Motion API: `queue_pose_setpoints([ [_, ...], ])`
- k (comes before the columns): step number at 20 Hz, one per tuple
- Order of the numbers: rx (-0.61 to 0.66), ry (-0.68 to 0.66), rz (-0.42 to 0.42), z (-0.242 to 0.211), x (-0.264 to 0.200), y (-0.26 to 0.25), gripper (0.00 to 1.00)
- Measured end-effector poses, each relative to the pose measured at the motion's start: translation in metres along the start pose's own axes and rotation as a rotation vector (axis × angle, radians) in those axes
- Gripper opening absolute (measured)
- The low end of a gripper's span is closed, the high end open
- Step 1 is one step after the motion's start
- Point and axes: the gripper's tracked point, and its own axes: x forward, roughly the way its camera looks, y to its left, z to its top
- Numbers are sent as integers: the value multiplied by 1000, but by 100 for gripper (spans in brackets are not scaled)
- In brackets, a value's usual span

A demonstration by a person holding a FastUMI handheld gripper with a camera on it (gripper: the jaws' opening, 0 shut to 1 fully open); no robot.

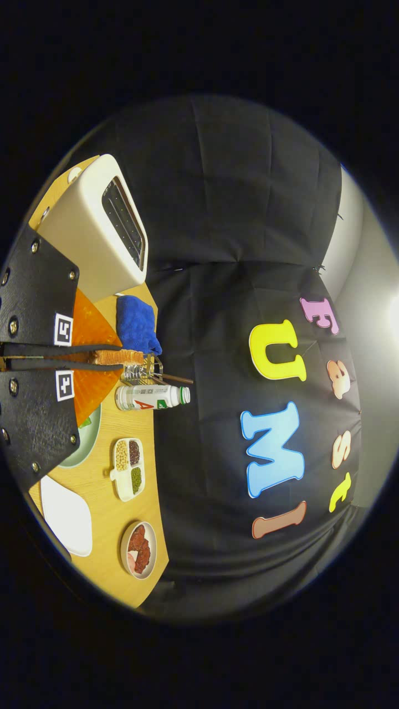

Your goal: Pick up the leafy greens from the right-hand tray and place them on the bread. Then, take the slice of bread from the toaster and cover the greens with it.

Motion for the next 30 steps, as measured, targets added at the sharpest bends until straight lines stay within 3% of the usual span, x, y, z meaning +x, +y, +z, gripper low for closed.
queue_pose_setpoints([
  [3, 66, 48, 14, -23, 9, -8, 2],
  [12, 74, 114, -109, -50, 20, -63, 6],
  [14, 42, 129, -125, -54, 22, -69, 6],
  [17, -26, 128, -167, -54, 23, -79, 14],
  [18, -52, 130, -174, -53, 23, -80, 22],
  [24, -175, 92, -246, -40, 13, -96, 32],
  [30, -214, 6, -254, -3, -24, -111, 32],
])
